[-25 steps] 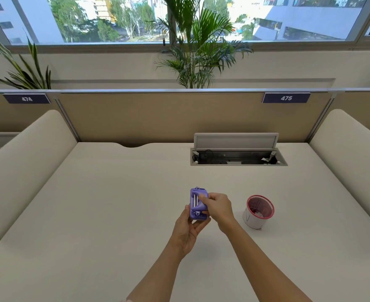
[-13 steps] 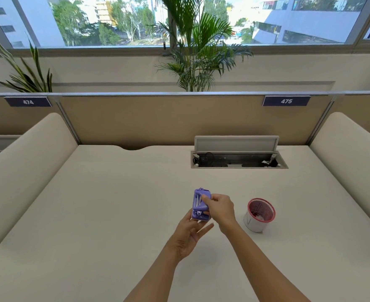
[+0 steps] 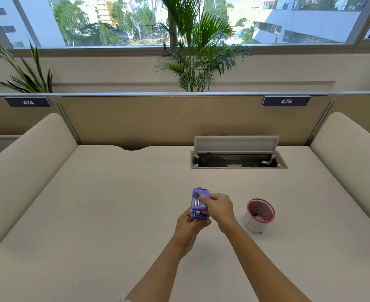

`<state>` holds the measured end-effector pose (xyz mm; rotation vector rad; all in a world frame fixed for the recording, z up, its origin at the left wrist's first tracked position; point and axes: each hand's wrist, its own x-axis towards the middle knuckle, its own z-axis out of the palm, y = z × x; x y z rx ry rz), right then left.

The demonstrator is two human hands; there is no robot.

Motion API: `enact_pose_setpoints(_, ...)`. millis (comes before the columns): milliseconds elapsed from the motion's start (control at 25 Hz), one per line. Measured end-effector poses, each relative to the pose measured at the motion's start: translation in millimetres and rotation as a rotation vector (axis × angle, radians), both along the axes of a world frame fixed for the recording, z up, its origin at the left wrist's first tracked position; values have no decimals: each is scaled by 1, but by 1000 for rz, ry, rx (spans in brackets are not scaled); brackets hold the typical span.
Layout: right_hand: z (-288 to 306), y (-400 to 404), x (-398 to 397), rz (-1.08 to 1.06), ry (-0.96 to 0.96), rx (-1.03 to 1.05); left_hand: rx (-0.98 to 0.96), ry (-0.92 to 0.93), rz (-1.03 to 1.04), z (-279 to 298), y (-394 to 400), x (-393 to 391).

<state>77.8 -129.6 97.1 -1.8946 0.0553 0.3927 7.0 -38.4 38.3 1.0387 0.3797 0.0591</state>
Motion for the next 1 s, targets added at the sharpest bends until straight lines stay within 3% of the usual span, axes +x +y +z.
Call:
enact_pose_setpoints(200, 2, -2, 0, 0, 11, -3, -18, -1, -12, -1, 1, -4)
enact_pose_setpoints(440, 2, -4, -6, 11, 3, -4, -344, -60, -67, 9, 1, -5)
enact_pose_setpoints(560, 1, -4, -9, 20, 25, 11, -517, 18, 11, 15, 1, -1)
enact_pose_setpoints(760, 4, -6, -15, 49, 78, 88, -519, 124, 74, 14, 1, 6)
enact_pose_setpoints(880, 8, -9, -12, 6, 198, 229, -465, 98, 49, 14, 3, 3)
enact_pose_setpoints(1000, 10, -17, -5, -109, 457, 545, -468, 114, 35, 13, 4, 1)
